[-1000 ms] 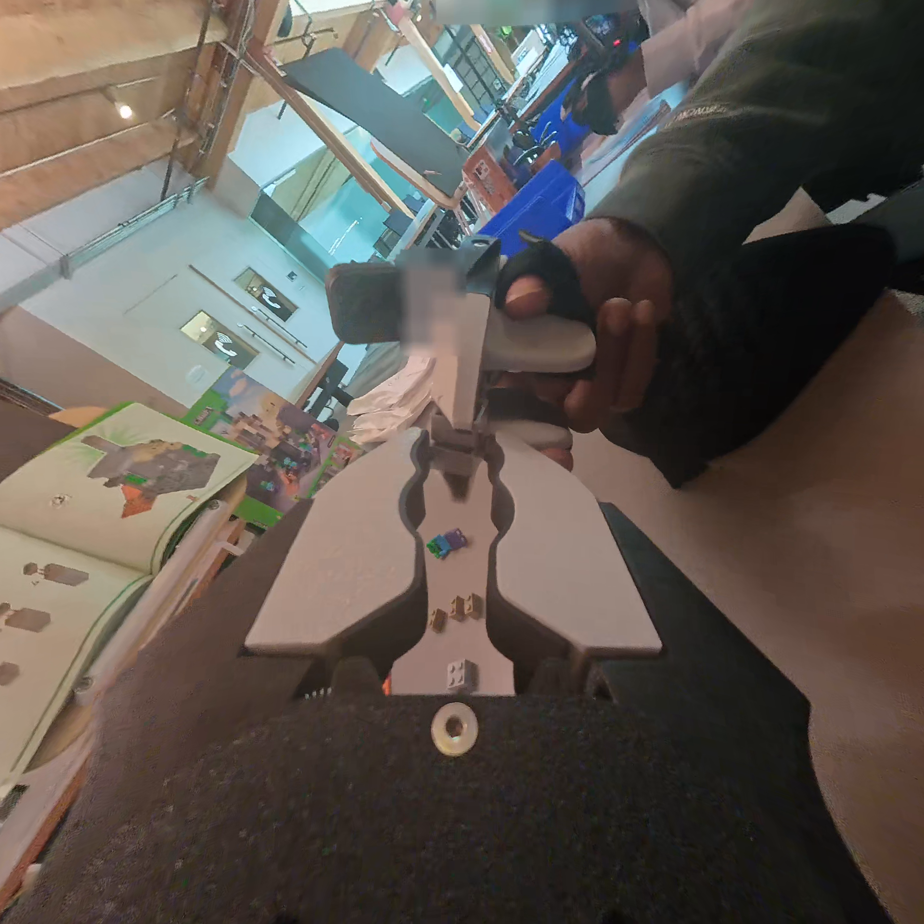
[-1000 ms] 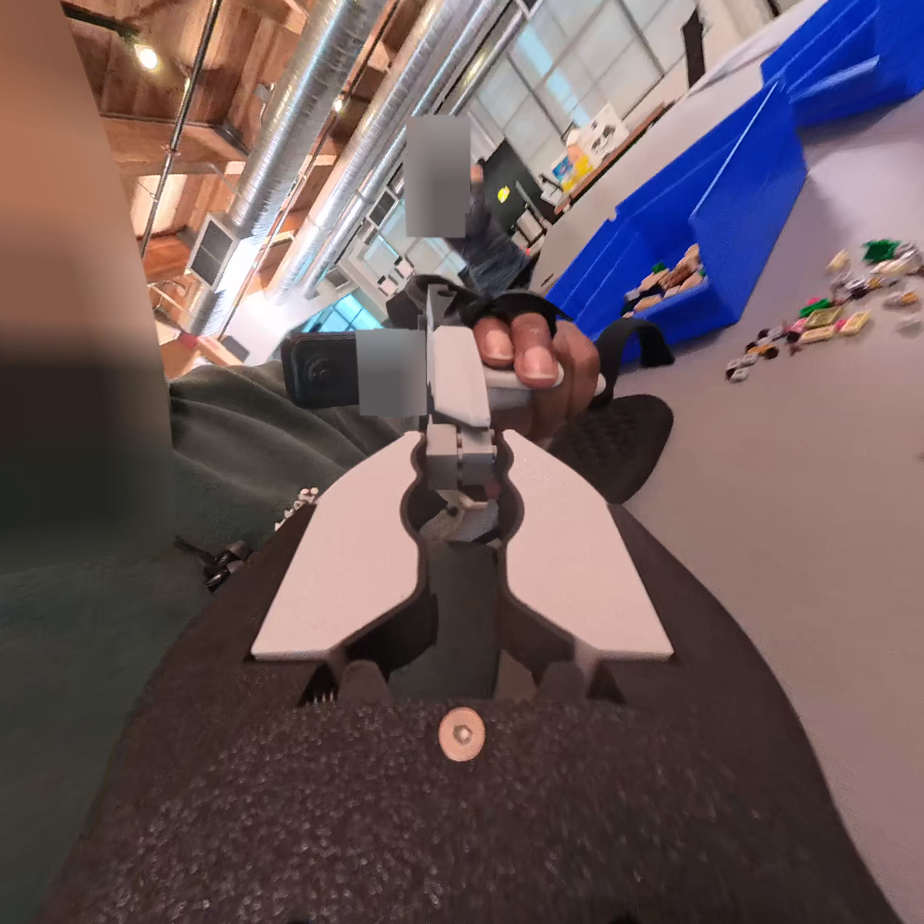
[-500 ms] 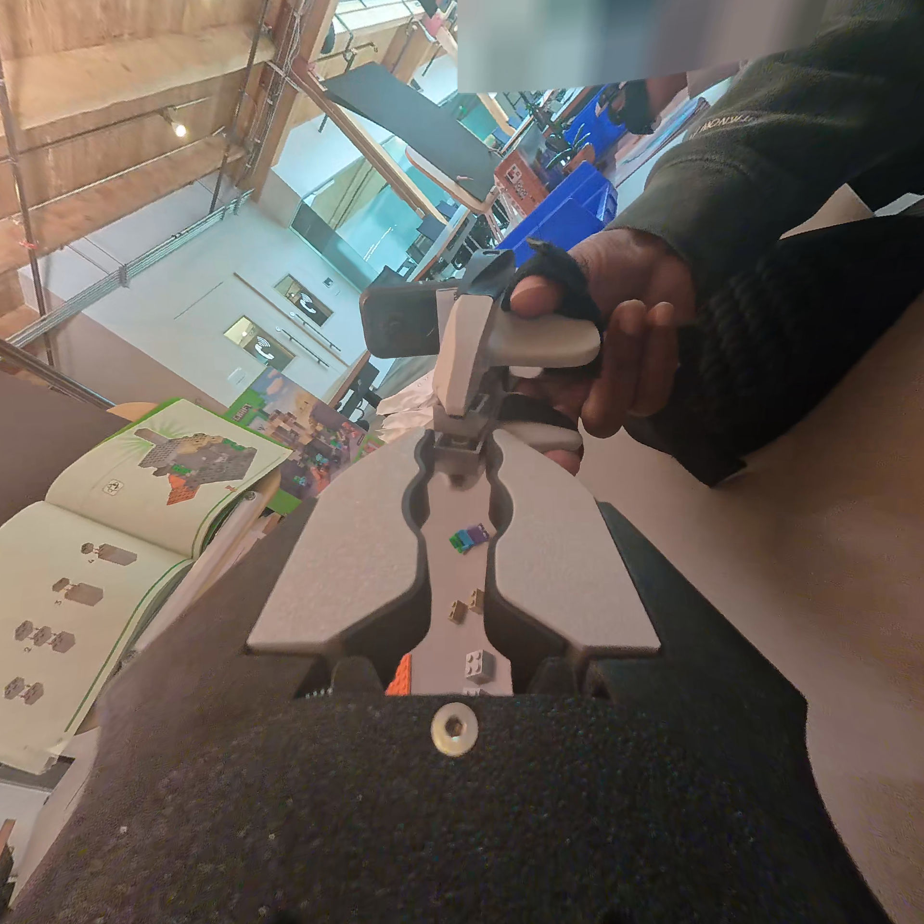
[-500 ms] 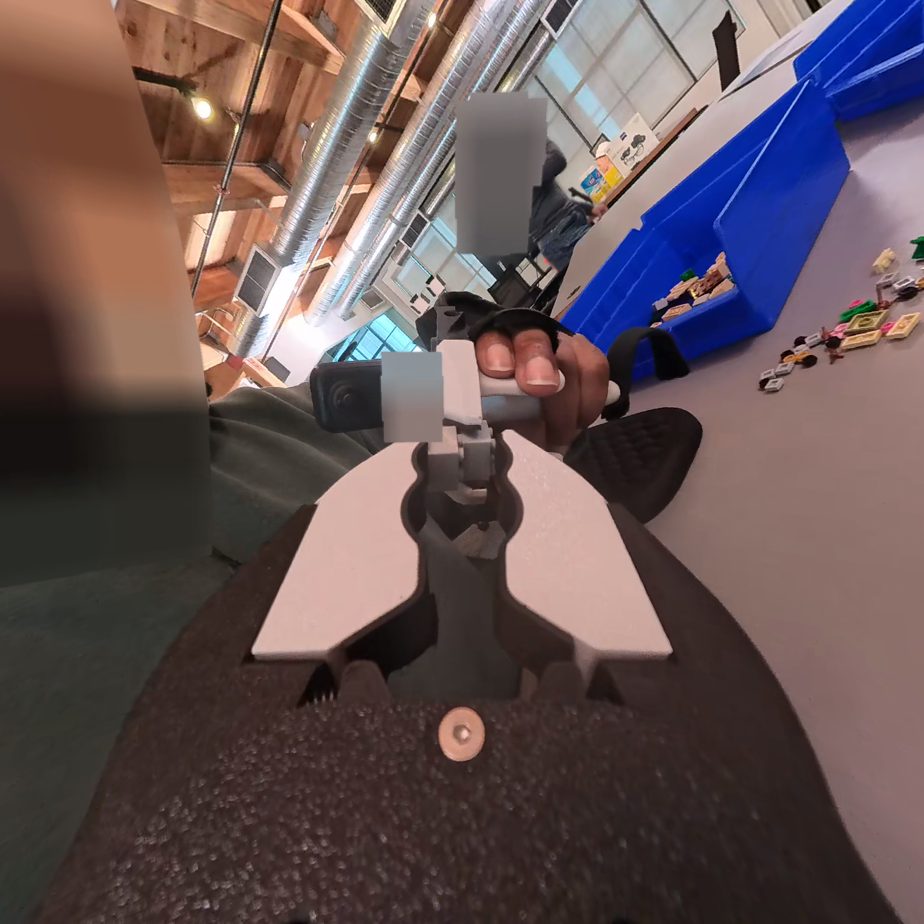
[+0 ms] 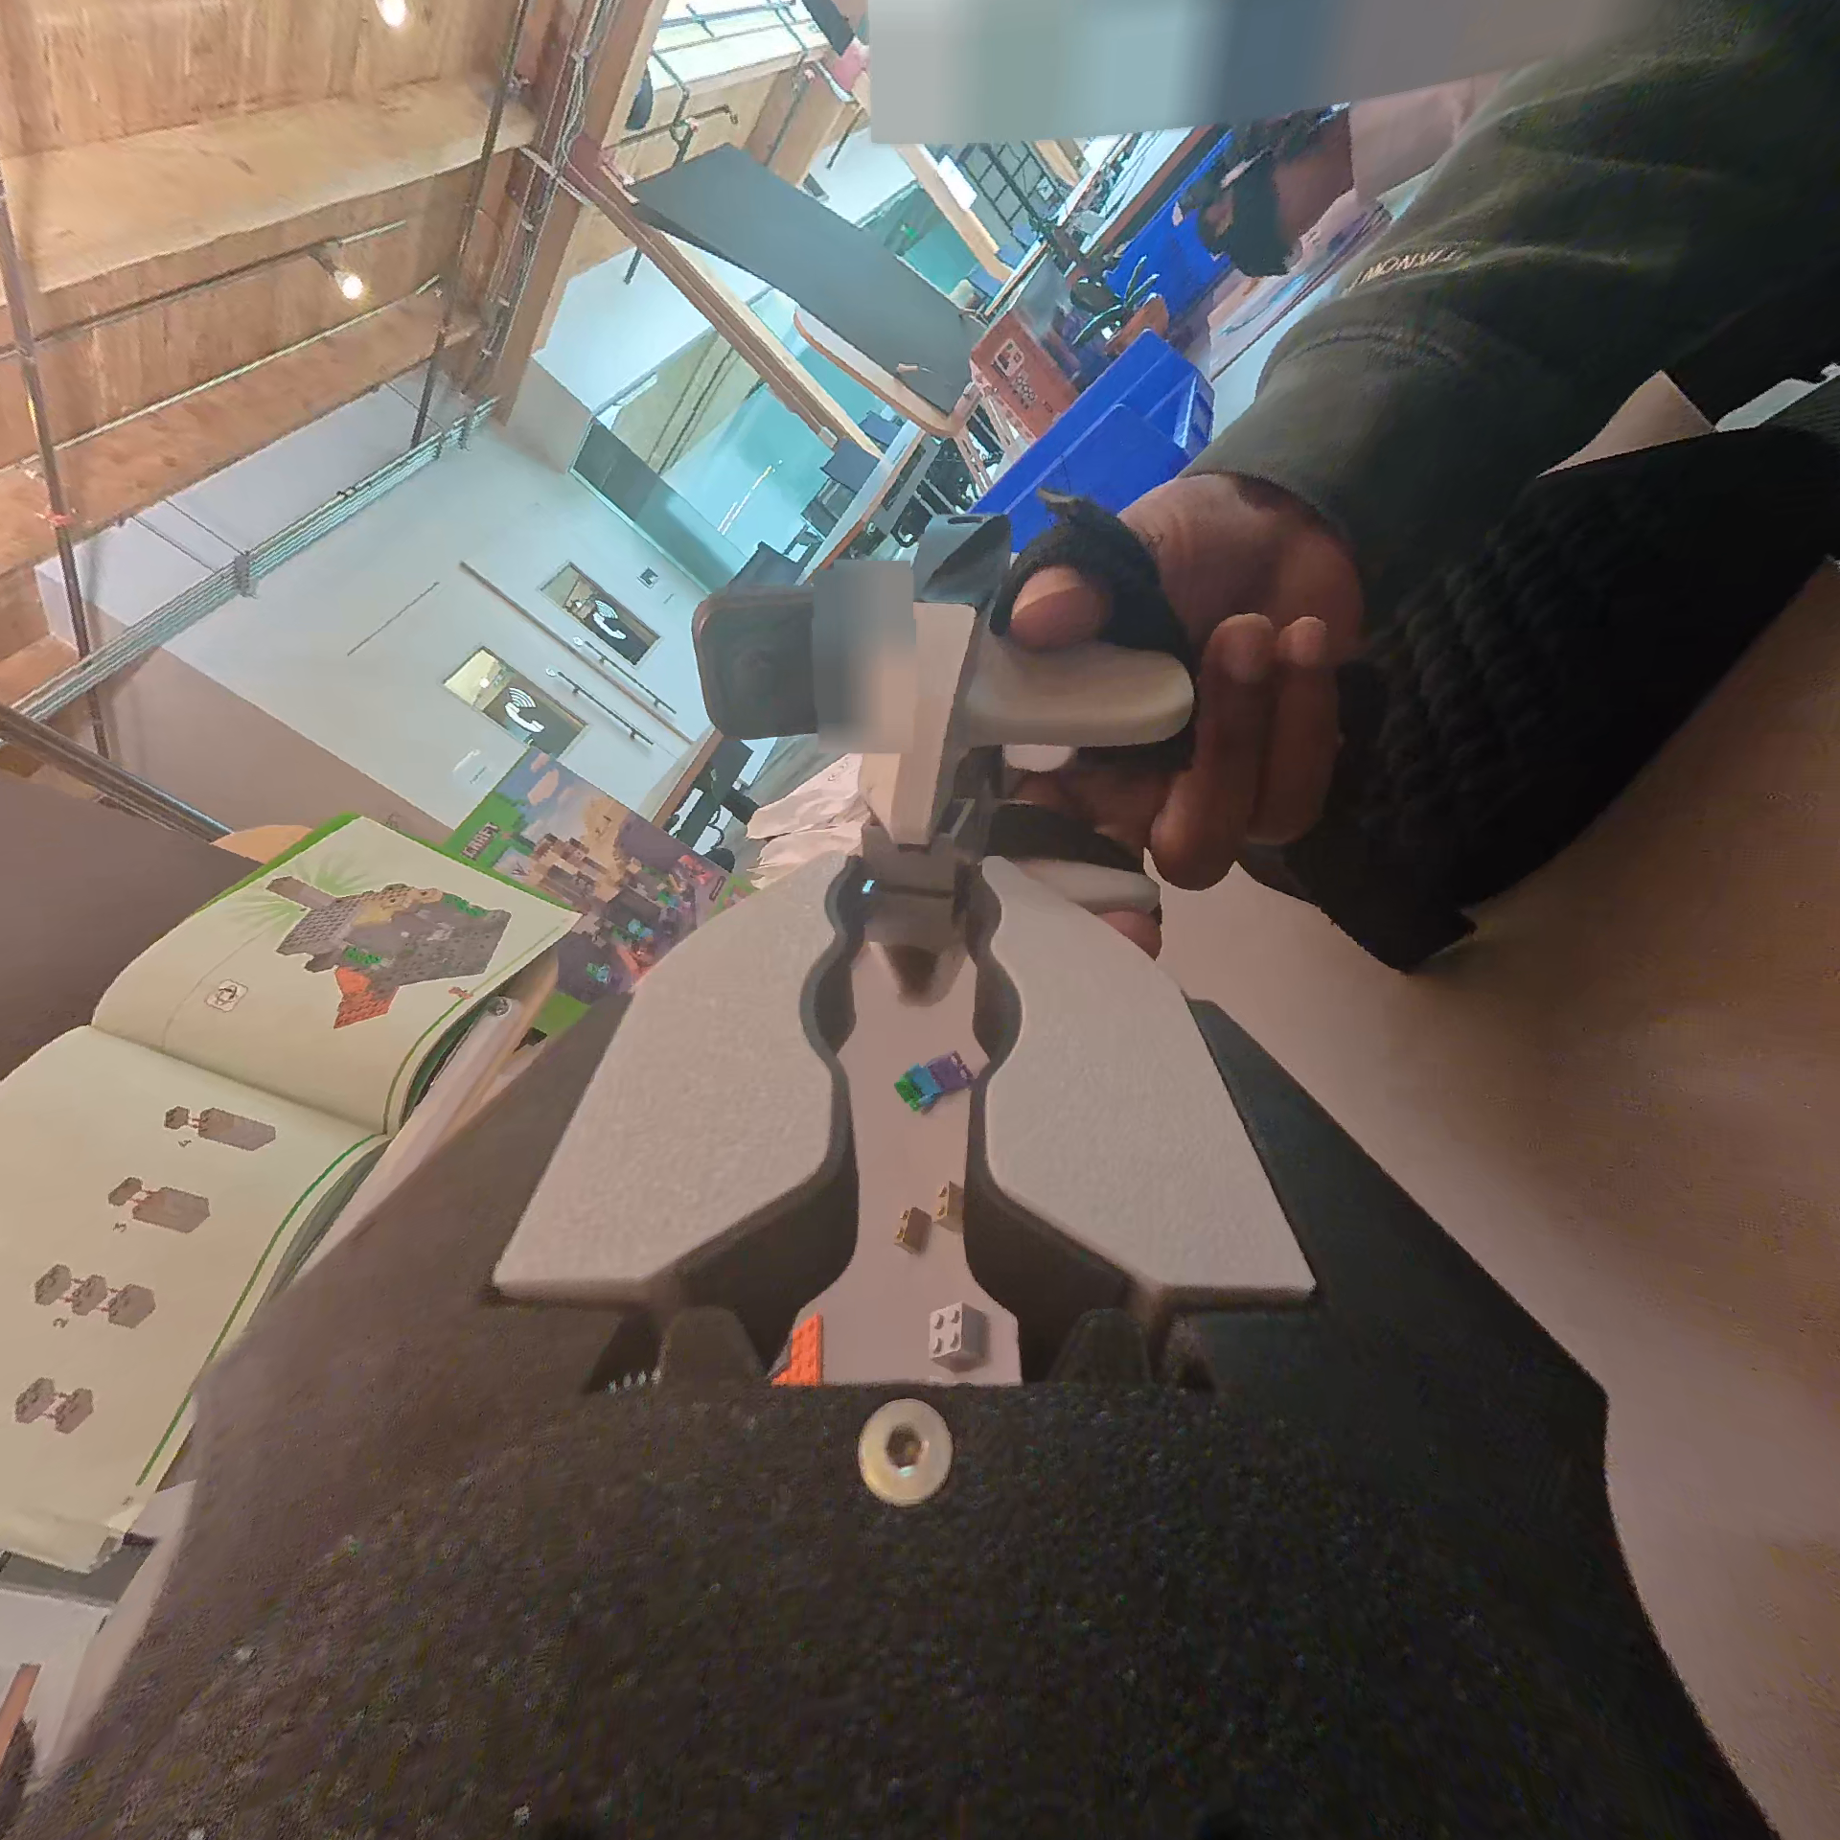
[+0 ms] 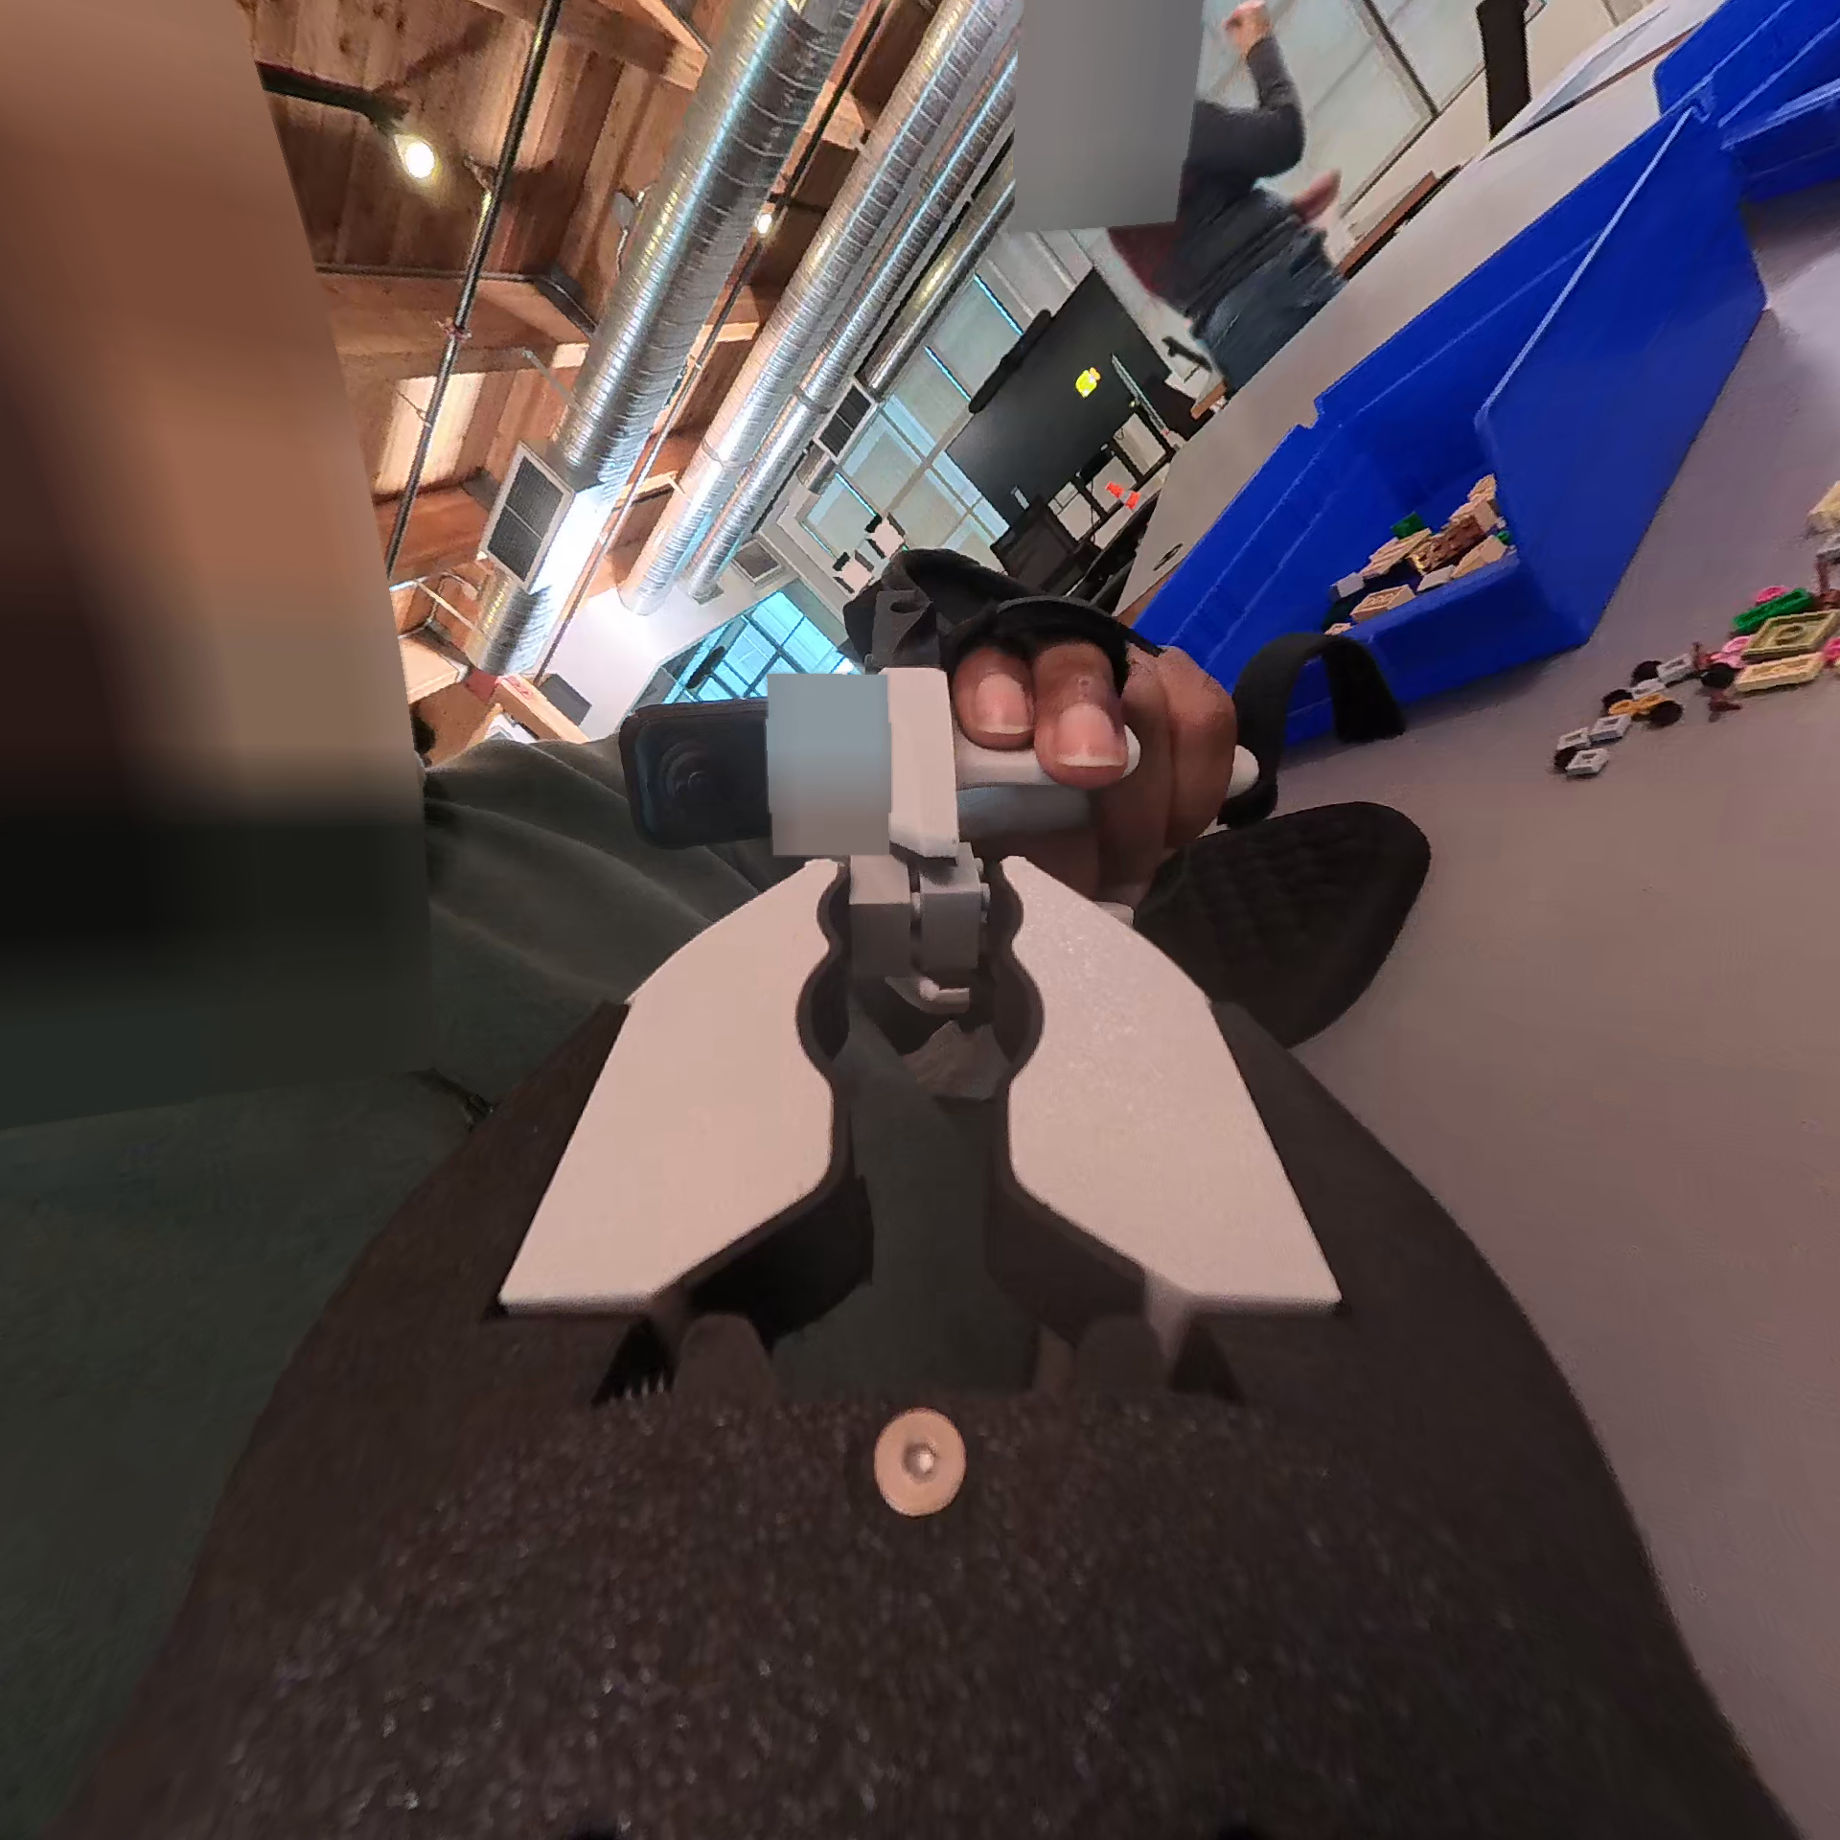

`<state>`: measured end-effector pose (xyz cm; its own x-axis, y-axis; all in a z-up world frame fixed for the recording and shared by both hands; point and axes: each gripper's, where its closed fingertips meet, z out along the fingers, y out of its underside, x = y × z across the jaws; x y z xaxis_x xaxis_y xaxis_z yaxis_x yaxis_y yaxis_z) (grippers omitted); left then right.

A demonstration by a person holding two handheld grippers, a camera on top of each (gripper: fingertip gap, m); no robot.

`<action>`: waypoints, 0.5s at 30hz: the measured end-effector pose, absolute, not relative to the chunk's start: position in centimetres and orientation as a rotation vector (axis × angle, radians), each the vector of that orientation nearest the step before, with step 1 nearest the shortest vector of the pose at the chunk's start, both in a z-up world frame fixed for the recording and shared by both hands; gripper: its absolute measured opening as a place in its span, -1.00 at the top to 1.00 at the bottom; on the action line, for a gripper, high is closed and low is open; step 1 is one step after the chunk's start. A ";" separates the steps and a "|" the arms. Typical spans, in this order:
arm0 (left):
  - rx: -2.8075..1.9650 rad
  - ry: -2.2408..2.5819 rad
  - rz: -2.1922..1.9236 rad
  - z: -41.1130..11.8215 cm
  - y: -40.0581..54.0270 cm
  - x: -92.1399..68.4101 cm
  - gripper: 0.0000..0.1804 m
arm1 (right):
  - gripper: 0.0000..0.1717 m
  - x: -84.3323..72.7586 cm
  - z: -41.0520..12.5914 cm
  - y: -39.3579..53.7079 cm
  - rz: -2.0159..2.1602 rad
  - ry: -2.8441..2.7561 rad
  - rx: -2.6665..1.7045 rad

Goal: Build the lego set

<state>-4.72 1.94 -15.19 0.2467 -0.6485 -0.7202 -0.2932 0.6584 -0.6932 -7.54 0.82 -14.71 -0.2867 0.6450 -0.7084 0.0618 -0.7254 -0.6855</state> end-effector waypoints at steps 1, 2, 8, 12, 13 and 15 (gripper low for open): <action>-0.878 1.352 -0.301 -15.2 1.8 -4.7 0.79 | 0.71 -7.5 -14.7 0.7 2.074 -0.887 -1.578; -0.876 1.357 -0.305 -15.2 1.7 -4.7 0.79 | 0.71 -7.5 -14.7 0.6 2.081 -0.894 -1.580; -0.870 1.385 -0.316 -15.1 1.4 -4.7 0.80 | 0.71 -7.5 -14.6 0.2 2.067 -0.932 -1.570; -0.863 1.382 -0.306 -14.8 1.3 -4.6 0.80 | 0.71 -7.5 -14.3 0.1 2.081 -0.919 -1.547; -0.861 1.379 -0.296 -14.7 1.3 -4.6 0.79 | 0.71 -7.5 -14.2 0.1 2.092 -0.898 -1.541; -0.854 1.381 -0.298 -14.6 1.2 -4.6 0.79 | 0.71 -7.6 -14.0 0.0 2.129 -0.862 -1.526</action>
